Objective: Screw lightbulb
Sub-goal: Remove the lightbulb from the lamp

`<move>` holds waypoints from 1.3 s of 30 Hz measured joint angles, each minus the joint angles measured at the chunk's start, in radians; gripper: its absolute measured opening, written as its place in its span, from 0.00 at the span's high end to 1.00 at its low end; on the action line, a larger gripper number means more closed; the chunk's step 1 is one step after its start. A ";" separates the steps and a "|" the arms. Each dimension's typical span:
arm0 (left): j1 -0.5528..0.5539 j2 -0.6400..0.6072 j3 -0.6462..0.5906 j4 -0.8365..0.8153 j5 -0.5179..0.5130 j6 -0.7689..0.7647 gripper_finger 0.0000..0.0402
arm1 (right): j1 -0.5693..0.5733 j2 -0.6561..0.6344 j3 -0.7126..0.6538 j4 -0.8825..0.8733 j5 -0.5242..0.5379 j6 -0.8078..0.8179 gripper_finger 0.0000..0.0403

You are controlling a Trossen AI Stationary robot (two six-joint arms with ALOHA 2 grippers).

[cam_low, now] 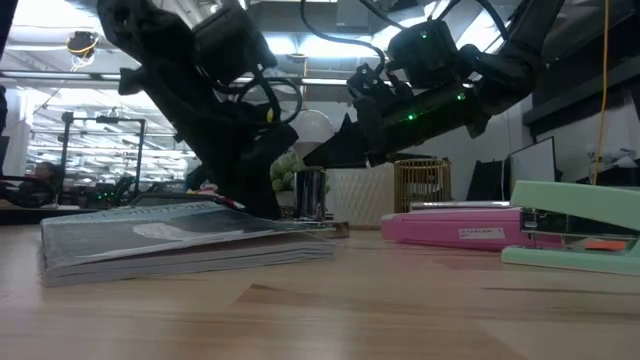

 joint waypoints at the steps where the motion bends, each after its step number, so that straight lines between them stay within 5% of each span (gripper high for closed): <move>1: 0.006 0.006 0.000 0.010 -0.005 0.005 1.00 | 0.000 0.000 0.000 -0.001 -0.002 0.000 0.58; 22: 0.093 0.025 -0.002 0.014 -0.250 0.265 1.00 | 0.001 -0.001 0.002 -0.021 -0.022 -0.002 0.58; 31: 0.017 -0.111 -0.002 0.031 -0.240 0.263 1.00 | 0.002 -0.001 0.001 -0.022 0.005 -0.002 0.58; 39: -0.085 -0.180 -0.002 0.025 -0.099 0.204 1.00 | 0.001 -0.001 0.001 -0.021 0.007 -0.002 0.58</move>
